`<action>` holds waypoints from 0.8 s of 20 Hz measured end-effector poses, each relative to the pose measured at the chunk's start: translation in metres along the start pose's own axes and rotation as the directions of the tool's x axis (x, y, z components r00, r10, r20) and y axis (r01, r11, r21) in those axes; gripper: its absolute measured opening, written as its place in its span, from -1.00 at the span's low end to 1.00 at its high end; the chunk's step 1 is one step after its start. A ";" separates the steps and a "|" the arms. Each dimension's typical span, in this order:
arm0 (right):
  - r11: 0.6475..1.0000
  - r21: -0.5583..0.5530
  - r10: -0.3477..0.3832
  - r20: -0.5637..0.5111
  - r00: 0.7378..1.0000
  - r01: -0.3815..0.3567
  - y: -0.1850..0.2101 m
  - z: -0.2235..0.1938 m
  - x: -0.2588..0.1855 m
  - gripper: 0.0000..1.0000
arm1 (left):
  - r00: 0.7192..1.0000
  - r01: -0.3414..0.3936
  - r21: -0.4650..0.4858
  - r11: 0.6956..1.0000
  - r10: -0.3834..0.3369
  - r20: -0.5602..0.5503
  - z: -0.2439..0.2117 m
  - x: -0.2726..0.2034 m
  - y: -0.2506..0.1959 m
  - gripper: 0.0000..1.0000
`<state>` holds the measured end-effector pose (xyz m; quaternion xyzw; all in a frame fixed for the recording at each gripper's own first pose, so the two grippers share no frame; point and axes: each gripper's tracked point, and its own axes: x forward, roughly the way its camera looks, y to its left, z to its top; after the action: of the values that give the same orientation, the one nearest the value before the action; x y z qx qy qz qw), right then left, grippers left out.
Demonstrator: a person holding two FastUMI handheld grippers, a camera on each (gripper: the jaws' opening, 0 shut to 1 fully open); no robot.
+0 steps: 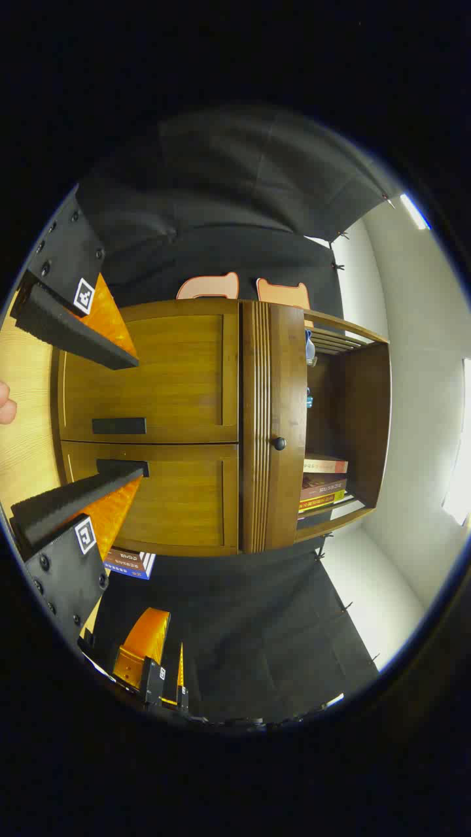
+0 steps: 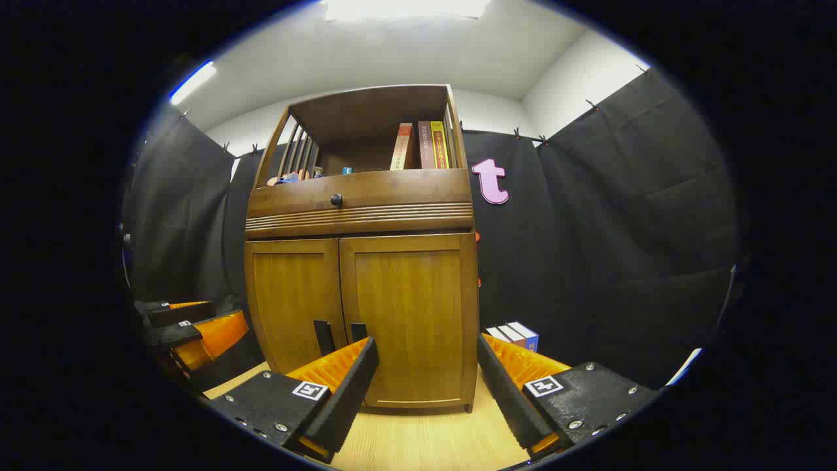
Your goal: Open the right door of the double-door shoe cabinet with the right hand, and open the left door with the left hand.
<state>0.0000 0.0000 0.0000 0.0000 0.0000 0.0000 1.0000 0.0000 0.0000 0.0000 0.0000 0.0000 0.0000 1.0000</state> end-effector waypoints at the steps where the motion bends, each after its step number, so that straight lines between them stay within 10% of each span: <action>1: 1.000 -0.003 -0.004 0.001 1.000 0.004 0.000 0.000 0.000 0.87 | 1.000 -0.003 0.000 1.000 0.003 -0.001 0.000 0.001 0.002 1.00; 16: 1.000 -0.005 -0.008 -0.004 1.000 0.007 0.003 0.000 0.003 0.87 | 1.000 -0.006 0.012 1.000 0.006 0.008 0.004 0.000 0.004 0.93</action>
<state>0.0027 0.0034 -0.0003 -0.0026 0.0018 -0.0038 1.0000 0.0000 0.0042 0.0042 0.0060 -0.0038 0.0030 1.0000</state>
